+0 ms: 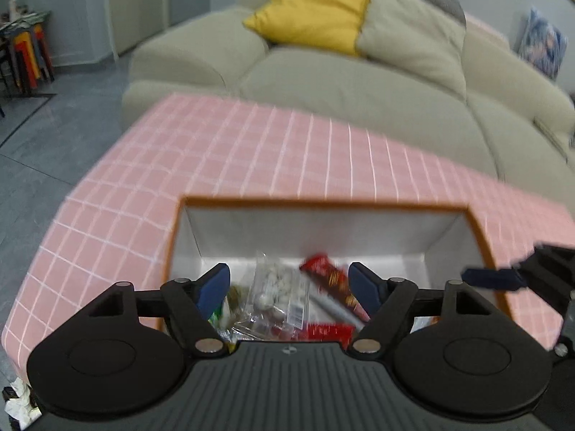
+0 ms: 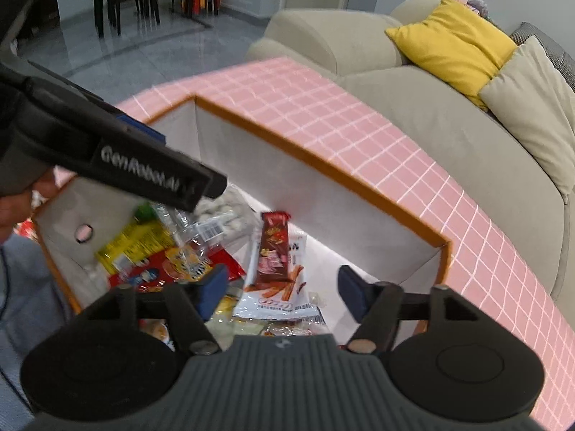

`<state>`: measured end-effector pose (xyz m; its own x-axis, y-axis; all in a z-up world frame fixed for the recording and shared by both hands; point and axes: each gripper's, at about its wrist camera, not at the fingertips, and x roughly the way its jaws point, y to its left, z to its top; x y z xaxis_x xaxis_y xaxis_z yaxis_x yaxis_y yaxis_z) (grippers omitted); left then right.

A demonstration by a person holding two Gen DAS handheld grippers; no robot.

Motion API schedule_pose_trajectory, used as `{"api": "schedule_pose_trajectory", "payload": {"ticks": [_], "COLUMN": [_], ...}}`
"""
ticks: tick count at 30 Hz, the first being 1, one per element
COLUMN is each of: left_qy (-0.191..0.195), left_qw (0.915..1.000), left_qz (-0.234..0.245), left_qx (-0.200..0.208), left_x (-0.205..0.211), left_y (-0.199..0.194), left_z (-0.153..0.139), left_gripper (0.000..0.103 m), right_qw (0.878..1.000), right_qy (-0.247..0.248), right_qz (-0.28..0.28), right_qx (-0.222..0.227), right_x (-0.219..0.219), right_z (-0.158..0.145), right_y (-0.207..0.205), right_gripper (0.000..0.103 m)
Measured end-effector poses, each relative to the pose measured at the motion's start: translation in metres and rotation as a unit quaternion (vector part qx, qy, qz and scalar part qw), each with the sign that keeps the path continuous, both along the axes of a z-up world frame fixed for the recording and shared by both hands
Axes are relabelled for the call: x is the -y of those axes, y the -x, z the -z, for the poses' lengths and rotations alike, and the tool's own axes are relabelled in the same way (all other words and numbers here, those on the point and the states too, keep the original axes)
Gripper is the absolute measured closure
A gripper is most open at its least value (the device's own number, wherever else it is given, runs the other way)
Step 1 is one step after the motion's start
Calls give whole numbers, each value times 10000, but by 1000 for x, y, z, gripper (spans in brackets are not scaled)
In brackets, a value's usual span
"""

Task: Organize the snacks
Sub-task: 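Withdraw both open tools up and away from the box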

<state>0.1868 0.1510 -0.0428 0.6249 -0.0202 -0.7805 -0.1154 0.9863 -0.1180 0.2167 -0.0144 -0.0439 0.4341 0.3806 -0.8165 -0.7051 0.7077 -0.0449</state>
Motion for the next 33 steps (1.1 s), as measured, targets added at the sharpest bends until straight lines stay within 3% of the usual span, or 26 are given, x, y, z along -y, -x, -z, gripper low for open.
{"api": "schedule_pose_trajectory", "payload": {"ticks": [5, 15, 22, 24, 33], "left_qy": [78, -254, -1251, -1377, -1145], "left_qw": [9993, 9962, 9879, 9861, 9866], "left_qz": [-253, -616, -116, -17, -145], "left_qx": [282, 553, 915, 928, 1154], "left_x": [-9, -16, 24, 37, 67], "left_y": [4, 21, 59, 70, 113], "left_z": [-15, -32, -56, -62, -91], "left_gripper": [15, 15, 15, 15, 14], "right_qw": [9997, 9951, 9863, 9819, 9676], "right_qy": [-217, -868, -1226, -1385, -1616], "right_qz": [37, 377, 822, 1008, 1634], "right_qx": [81, 282, 731, 812, 1047], "right_x": [21, 67, 93, 100, 117], "right_z": [-19, -59, -90, -95, -100], "right_y": [11, 50, 88, 99, 138], "right_gripper": [31, 28, 20, 18, 6]}}
